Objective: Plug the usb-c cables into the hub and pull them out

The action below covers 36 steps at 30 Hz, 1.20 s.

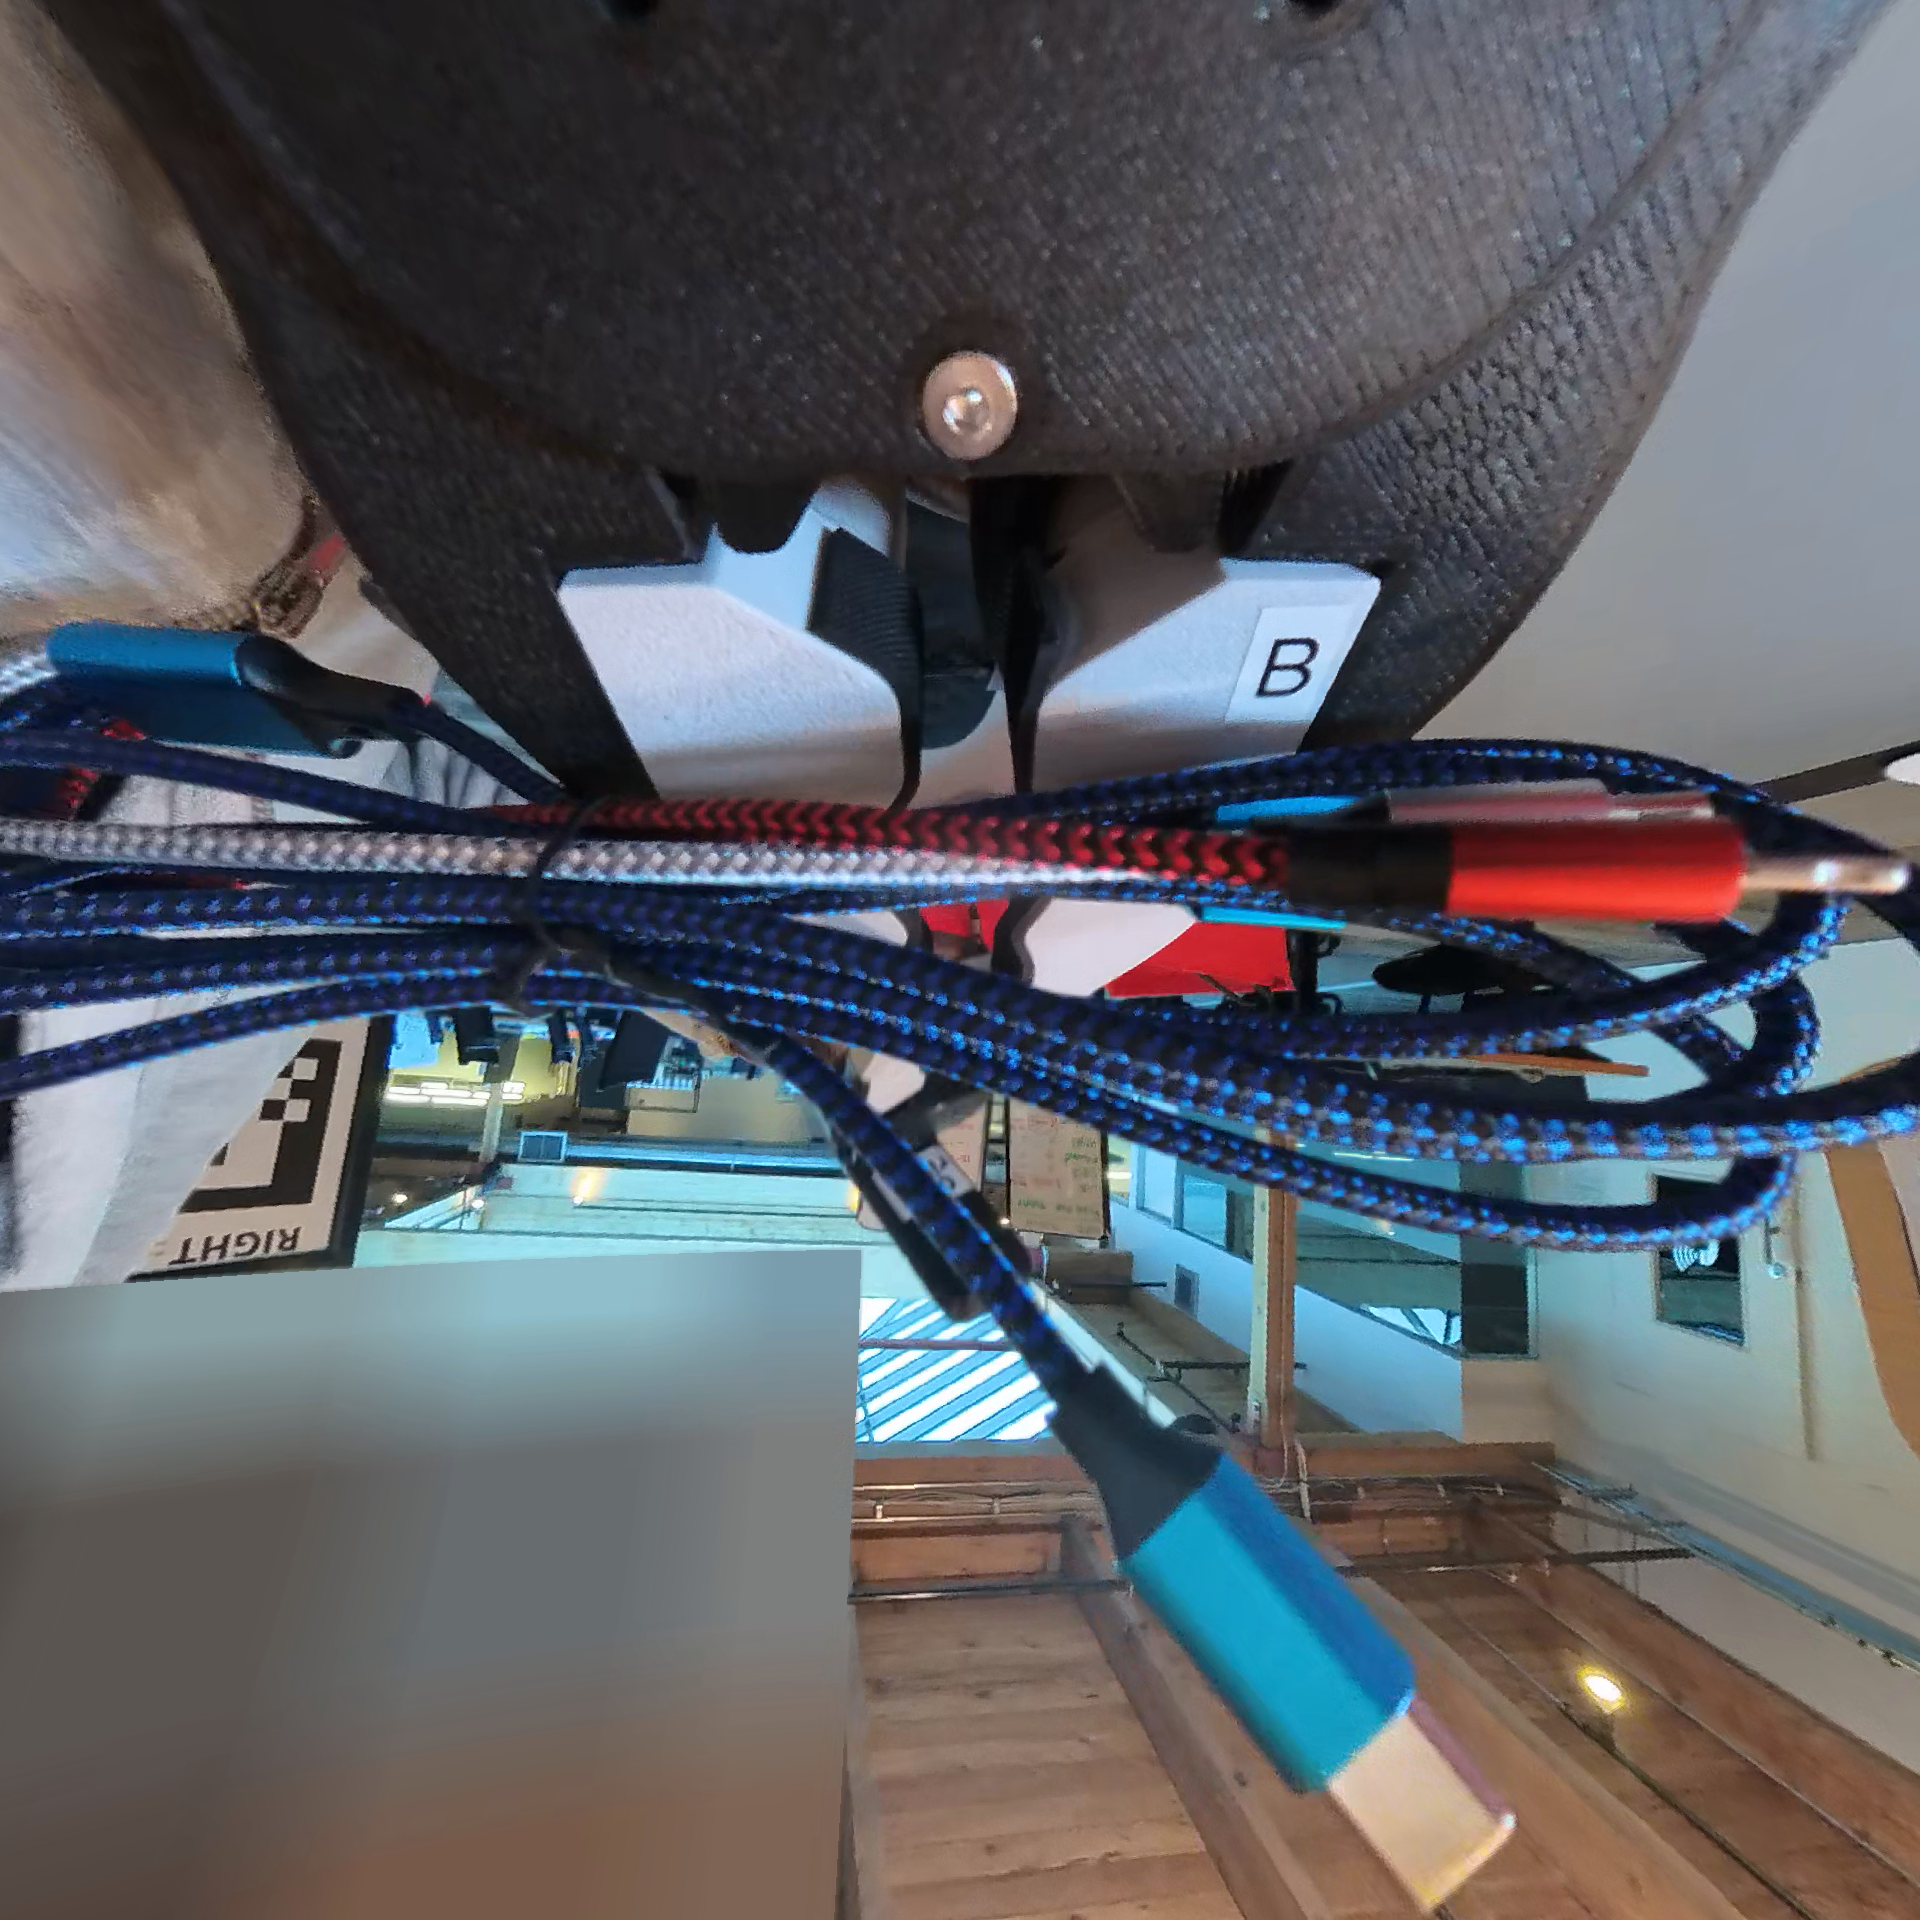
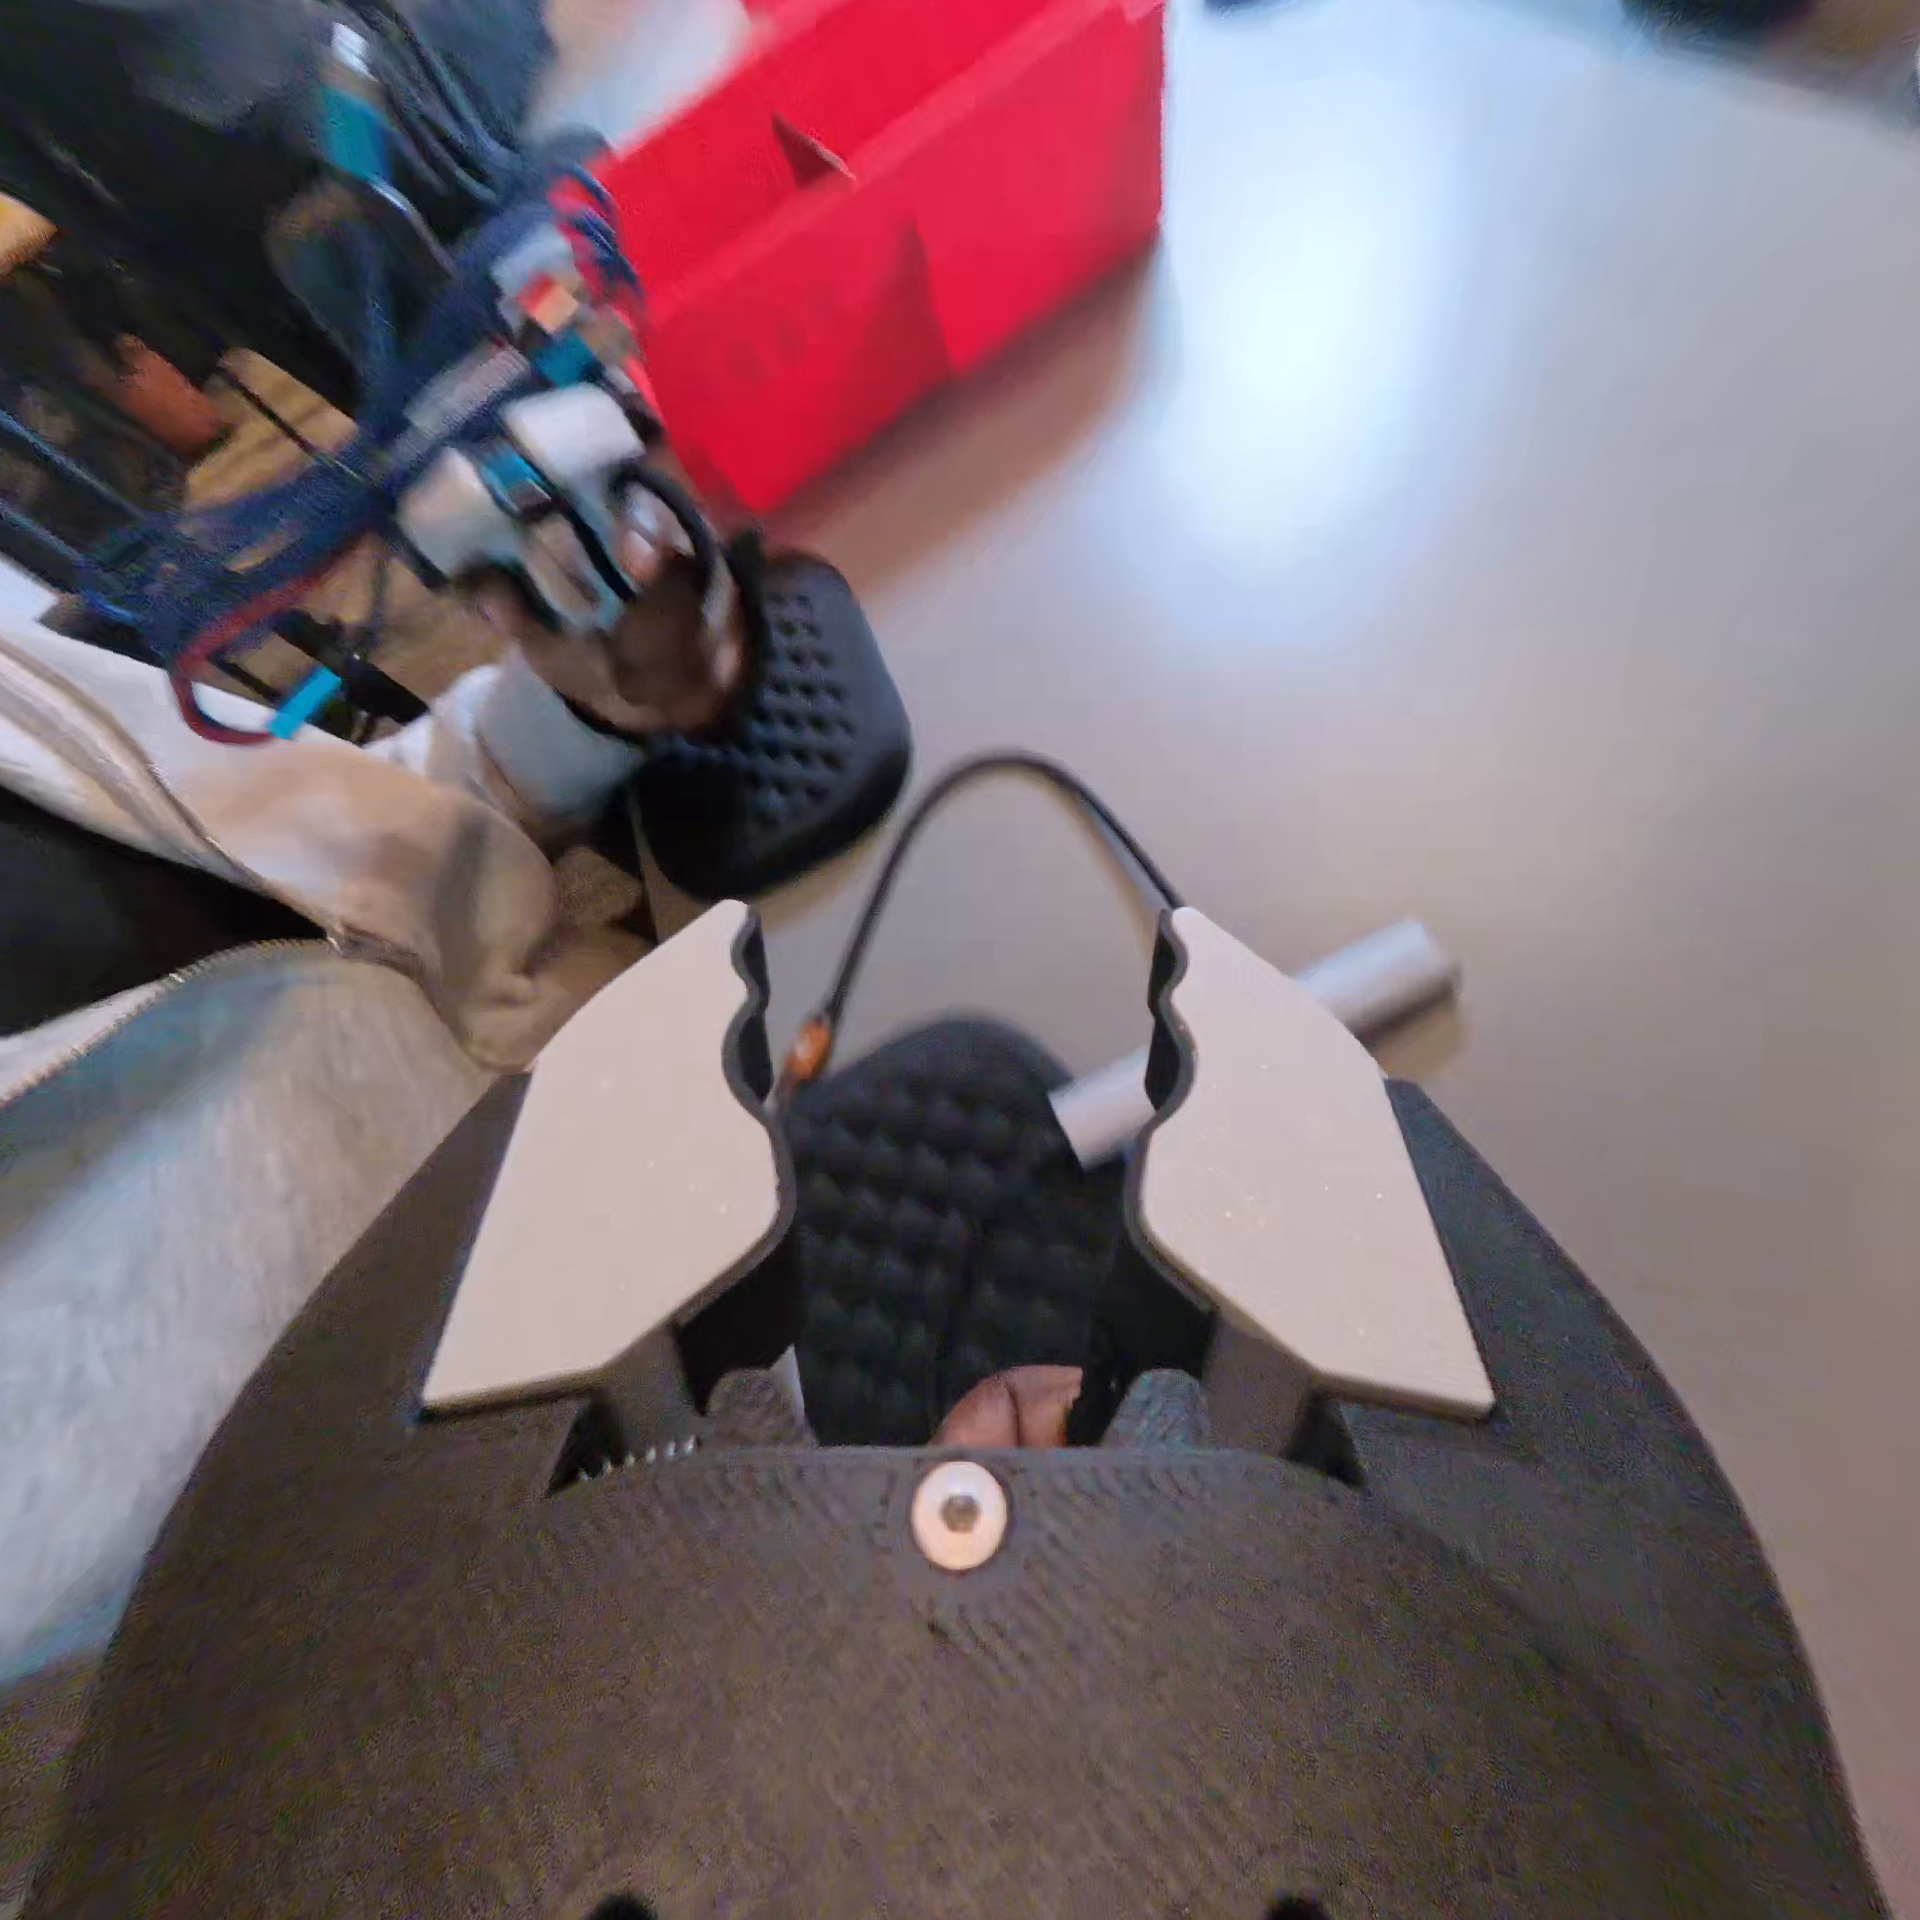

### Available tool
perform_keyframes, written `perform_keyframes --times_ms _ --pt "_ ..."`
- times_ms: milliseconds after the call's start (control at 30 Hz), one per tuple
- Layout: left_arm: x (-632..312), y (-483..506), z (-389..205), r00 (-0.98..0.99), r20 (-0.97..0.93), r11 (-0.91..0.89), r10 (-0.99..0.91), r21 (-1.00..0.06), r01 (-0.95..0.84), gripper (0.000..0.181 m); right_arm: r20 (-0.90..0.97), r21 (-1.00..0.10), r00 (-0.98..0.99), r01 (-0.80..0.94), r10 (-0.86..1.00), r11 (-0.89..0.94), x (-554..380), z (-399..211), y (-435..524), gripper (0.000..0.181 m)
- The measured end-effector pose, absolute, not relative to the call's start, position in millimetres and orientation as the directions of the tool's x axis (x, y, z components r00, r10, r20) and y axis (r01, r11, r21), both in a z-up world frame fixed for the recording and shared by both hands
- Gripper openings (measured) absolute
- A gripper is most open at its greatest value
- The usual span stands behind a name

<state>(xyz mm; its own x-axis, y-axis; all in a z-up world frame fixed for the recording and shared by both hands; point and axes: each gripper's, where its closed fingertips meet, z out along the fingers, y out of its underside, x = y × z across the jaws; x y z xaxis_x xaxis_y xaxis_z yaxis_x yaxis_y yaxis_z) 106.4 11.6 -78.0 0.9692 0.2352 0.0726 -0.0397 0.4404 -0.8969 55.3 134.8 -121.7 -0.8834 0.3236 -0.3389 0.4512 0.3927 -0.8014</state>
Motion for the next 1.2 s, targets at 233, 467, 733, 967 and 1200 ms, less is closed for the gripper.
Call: perform_keyframes --times_ms 233,467,733,967,1200 --pt "106 11 -80 0.966 0.049 0.428 0.254 -0.901 -0.067 0.009 -0.527 -0.553 -0.641 0.757 0.557 0.348 31 -214 171 0.055" --pt "106 11 -81 0.967 0.041 0.422 0.253 -0.904 -0.072 0.01 -0.79 -0.322 -0.426 0.9 0.441 0.294 32 -238 148 0.029" --pt "104 8 -81 0.964 0.053 0.43 0.262 -0.9 -0.067 0.01 -0.805 -0.395 -0.456 0.889 0.38 0.231 28 -229 139 0.014" --pt "101 11 -86 0.954 0.042 0.389 0.297 -0.918 -0.081 0.009 -0.801 -0.438 -0.479 0.878 0.36 0.194 28 -225 140 0.013" --pt "89 17 -99 0.925 0.029 0.287 0.378 -0.954 -0.087 0.011 -0.865 -0.467 -0.467 0.883 0.186 0.043 31 -190 132 0.01"
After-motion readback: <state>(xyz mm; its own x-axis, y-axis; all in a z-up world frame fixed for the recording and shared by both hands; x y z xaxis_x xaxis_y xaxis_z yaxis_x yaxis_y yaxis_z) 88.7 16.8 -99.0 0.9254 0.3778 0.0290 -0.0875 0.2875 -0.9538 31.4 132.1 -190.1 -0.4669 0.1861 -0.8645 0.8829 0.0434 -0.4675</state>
